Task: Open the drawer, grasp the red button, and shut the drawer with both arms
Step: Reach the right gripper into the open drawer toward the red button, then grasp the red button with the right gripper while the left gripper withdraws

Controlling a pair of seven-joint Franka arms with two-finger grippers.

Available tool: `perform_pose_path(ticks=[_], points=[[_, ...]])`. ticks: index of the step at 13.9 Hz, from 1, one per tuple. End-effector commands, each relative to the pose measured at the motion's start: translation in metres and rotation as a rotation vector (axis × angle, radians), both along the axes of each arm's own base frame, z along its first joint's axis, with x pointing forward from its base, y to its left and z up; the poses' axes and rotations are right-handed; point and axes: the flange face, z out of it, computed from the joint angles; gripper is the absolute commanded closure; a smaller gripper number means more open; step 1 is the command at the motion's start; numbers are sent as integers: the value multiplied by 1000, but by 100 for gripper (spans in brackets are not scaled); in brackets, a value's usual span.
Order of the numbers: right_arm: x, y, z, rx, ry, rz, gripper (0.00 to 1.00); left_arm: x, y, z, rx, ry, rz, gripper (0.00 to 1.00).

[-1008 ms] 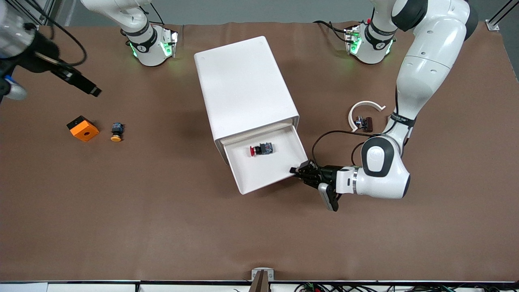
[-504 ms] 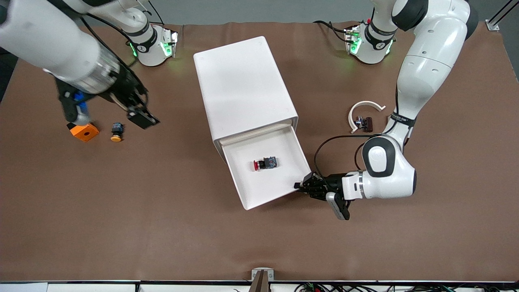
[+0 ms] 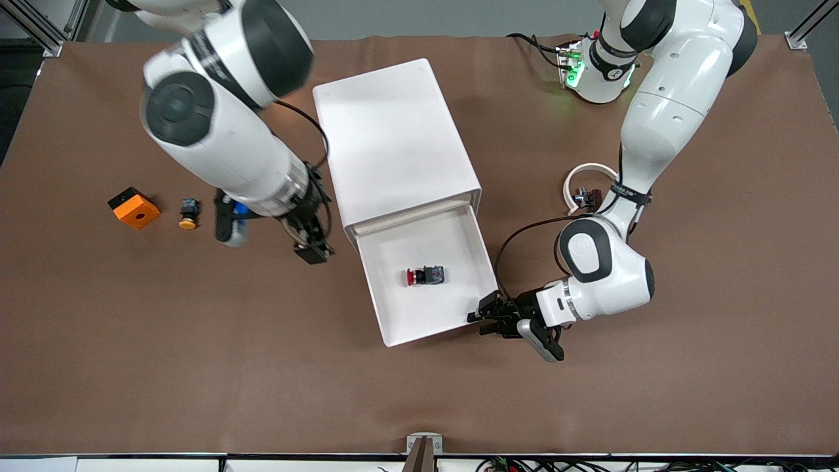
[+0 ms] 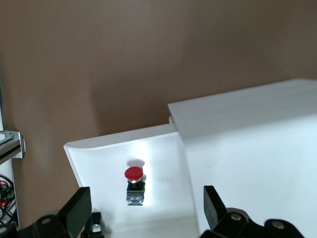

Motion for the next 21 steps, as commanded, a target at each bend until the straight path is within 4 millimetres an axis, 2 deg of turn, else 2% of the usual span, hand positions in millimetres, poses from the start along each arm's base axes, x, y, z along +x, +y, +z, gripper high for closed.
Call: perform_pose_path(ticks=[1, 4, 6, 8, 9, 11, 15, 17, 21], points=[[13, 24, -23, 10, -1, -93, 0, 6, 6, -7, 9, -17, 31, 0], [16, 45, -49, -1, 1, -131, 0, 10, 11, 4, -1, -19, 48, 0], [17, 59, -69, -15, 4, -149, 0, 14, 16, 20, -12, -14, 73, 0], [18, 77, -95, -23, -19, -175, 0, 16, 18, 41, -29, -6, 98, 0], [21, 85, -105, -6, -37, -227, 0, 20, 26, 54, -37, 0, 126, 0], [23, 97, -120, 15, -58, -261, 0, 23, 32, 84, -65, 13, 150, 0], [20, 116, -146, 28, -70, -286, 0, 24, 65, 146, -92, 37, 157, 0], [15, 125, -156, 27, -71, -274, 0, 18, 88, 167, -87, 62, 160, 0], [6, 145, -181, 27, -78, -250, 0, 6, 134, 204, 93, 99, 168, 0]])
